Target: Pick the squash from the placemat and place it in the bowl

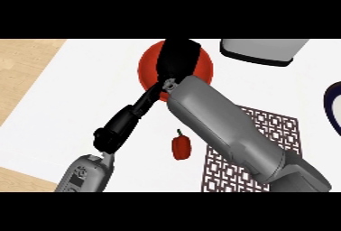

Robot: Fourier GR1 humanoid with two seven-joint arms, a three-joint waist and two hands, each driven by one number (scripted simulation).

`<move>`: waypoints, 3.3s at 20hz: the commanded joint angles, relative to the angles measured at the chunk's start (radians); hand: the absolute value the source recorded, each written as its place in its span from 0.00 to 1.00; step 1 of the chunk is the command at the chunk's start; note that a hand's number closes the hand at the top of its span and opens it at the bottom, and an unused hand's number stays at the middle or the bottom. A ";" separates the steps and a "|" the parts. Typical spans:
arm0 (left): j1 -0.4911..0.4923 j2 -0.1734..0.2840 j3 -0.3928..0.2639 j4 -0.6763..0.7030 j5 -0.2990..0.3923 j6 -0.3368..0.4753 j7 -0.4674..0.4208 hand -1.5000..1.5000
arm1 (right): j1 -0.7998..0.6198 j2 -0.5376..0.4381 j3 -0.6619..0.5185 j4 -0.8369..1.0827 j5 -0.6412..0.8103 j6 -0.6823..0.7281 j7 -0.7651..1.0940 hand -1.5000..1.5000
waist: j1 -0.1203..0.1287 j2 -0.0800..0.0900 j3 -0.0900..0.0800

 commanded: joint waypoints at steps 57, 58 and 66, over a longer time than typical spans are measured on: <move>0.129 0.062 0.151 -0.016 0.015 0.052 0.001 0.50 | 0.186 0.014 -0.252 0.241 0.130 -1.149 0.099 0.00 | -0.264 -0.057 0.005; 0.178 0.088 0.155 -0.029 0.007 0.040 -0.042 0.50 | 0.210 0.014 -0.252 0.212 0.140 -1.153 0.097 0.00 | -0.266 -0.063 0.004; 0.235 0.064 0.130 -0.056 -0.023 0.071 -0.058 0.50 | 0.603 0.014 -0.180 -0.140 0.203 -1.165 0.032 0.00 | -0.298 -0.062 0.005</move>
